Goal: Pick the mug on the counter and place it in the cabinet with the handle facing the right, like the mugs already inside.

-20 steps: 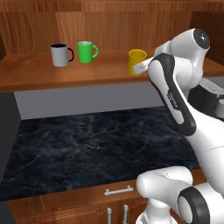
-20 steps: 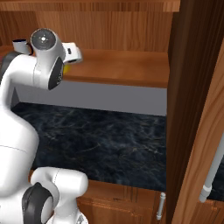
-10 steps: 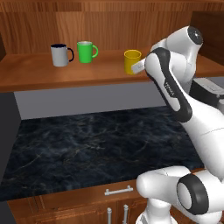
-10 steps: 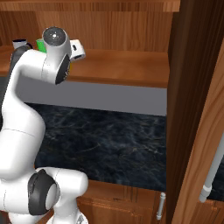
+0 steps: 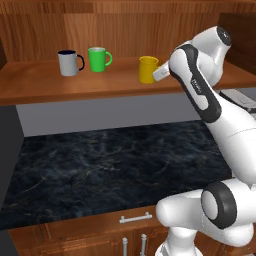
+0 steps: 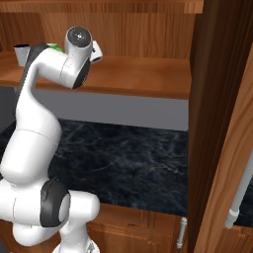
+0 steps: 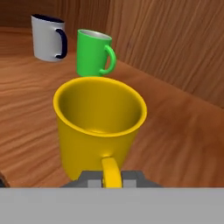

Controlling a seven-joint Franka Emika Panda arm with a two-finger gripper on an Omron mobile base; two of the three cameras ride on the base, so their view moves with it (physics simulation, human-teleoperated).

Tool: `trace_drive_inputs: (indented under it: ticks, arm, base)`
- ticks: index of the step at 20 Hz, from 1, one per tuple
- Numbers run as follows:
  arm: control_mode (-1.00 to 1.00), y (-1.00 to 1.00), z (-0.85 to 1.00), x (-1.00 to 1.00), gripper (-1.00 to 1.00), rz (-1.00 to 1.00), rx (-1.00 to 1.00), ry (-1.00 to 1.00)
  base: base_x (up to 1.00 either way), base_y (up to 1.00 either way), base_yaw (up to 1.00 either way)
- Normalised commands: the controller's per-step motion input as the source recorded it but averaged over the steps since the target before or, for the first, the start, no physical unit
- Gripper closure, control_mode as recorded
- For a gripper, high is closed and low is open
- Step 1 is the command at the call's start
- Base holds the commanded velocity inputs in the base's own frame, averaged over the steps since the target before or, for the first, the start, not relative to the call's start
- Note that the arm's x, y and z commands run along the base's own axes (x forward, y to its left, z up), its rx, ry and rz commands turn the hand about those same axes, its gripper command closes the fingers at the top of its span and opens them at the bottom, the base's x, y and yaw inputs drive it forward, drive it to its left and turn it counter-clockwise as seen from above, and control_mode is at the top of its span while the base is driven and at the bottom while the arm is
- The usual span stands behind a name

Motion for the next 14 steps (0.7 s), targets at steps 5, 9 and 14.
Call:
trace_drive_inputs:
  ticks: [5, 9, 14]
  arm:
    - [-1.0, 0.0, 0.0, 0.27, 1.0, 0.09, -0.04, 0.0]
    - [-1.0, -0.01, -0.01, 0.28, 1.0, 0.1, -0.04, 0.0]
    - [-1.0, 0.0, -0.05, 0.25, 1.0, 0.1, -0.03, 0.0]
  base:
    - [0.0, 0.0, 0.0]
    - [0.0, 0.0, 0.0]
    - [0.0, 0.0, 0.0]
